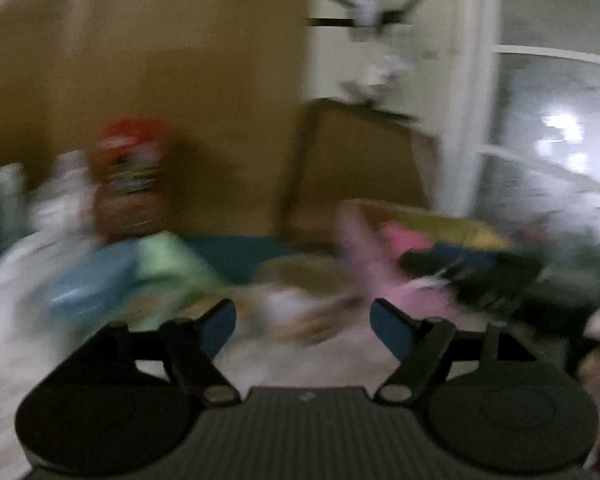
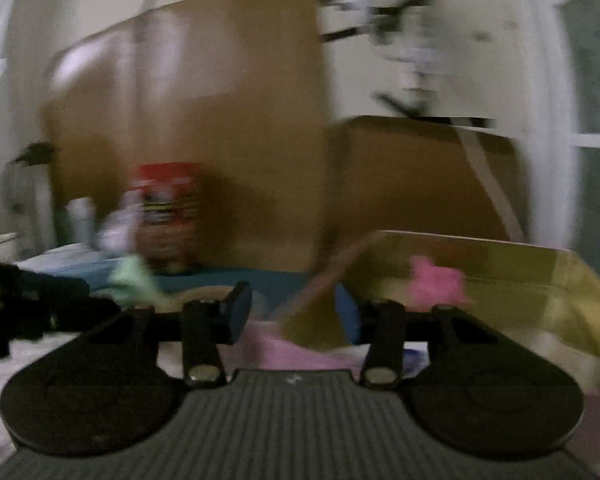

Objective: Organize soft objects

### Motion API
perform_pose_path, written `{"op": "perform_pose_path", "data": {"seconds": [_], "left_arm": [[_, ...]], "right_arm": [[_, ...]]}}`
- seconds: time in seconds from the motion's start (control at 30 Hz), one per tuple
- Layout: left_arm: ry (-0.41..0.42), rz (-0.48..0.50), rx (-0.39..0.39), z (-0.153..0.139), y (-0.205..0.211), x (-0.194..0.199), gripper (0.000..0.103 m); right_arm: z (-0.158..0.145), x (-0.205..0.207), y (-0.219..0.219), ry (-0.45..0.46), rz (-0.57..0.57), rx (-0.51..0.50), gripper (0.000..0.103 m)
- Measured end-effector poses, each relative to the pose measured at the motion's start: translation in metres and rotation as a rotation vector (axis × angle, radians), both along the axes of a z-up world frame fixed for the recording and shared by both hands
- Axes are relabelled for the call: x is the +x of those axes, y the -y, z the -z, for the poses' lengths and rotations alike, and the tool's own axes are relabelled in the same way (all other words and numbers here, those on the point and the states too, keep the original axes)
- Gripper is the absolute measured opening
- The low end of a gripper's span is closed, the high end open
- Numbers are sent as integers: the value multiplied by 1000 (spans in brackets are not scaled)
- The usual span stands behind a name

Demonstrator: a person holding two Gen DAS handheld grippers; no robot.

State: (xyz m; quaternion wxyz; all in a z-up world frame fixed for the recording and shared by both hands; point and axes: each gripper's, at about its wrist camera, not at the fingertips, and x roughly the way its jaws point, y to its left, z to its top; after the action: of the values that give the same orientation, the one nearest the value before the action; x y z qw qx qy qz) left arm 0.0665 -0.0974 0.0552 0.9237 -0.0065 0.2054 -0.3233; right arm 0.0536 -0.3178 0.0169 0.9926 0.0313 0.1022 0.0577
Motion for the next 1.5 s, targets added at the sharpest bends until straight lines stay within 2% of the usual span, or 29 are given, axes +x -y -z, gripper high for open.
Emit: {"op": "perform_pose_path", "data": {"seconds": [0.03, 0.17, 0.27, 0.33, 0.37, 0.5, 0.57, 0.73, 0.9, 0.97, 1.07, 1.17, 1.2, 1.23, 1.27, 1.3, 1.33, 1.4, 1.5], "left_arm": [[-3, -48, 12, 5, -18, -2, 75], [-33, -234, 95, 29, -72, 3, 73], [-64, -304, 105, 45, -98, 10, 69], [-109, -290, 16, 44, -112, 18, 69], [-94, -292, -7, 43, -116, 17, 69], [-86, -243, -27, 44, -115, 17, 69], [-70, -237, -26, 44, -114, 13, 69], [-41, -226, -42, 45, -115, 6, 70], [-67, -221, -93, 45, -124, 9, 70], [-98, -216, -131, 46, -131, 12, 69], [-170, -188, -184, 48, -138, 20, 68], [-220, -169, -196, 50, -137, 22, 68], [-236, -156, -197, 51, -134, 21, 68], [-247, -143, -197, 51, -131, 20, 68], [-257, -129, -193, 51, -127, 18, 70], [-263, -118, -185, 51, -123, 17, 72], [-267, -108, -170, 50, -118, 15, 76], [-281, -96, -136, 47, -106, 14, 76], [-312, -76, -113, 44, -88, 20, 76]], "right_arm": [[-3, 6, -12, -15, -53, -3, 39], [-9, 45, -61, -83, -213, -17, 38], [-16, 84, -98, -126, -278, -42, 38], [-18, 112, -119, -170, -297, -64, 38], [-18, 128, -129, -202, -306, -73, 39], [-6, 166, -157, -293, -302, -129, 39], [-2, 175, -162, -314, -285, -159, 3], [-18, 145, -138, -202, -166, -104, 4], [-30, 62, -102, -118, -258, -37, 4], [-22, 29, -92, -129, -301, -41, 4], [4, -6, -86, -222, -387, -32, 4], [33, -32, -90, -321, -451, -75, 9], [39, -39, -91, -337, -457, -87, 16], [42, -46, -90, -335, -454, -96, 29], [43, -51, -88, -316, -440, -102, 38], [42, -55, -86, -291, -421, -109, 52], [40, -57, -83, -265, -407, -112, 60], [36, -54, -80, -229, -395, -113, 64], [35, -37, -81, -231, -391, -120, 71]]}}
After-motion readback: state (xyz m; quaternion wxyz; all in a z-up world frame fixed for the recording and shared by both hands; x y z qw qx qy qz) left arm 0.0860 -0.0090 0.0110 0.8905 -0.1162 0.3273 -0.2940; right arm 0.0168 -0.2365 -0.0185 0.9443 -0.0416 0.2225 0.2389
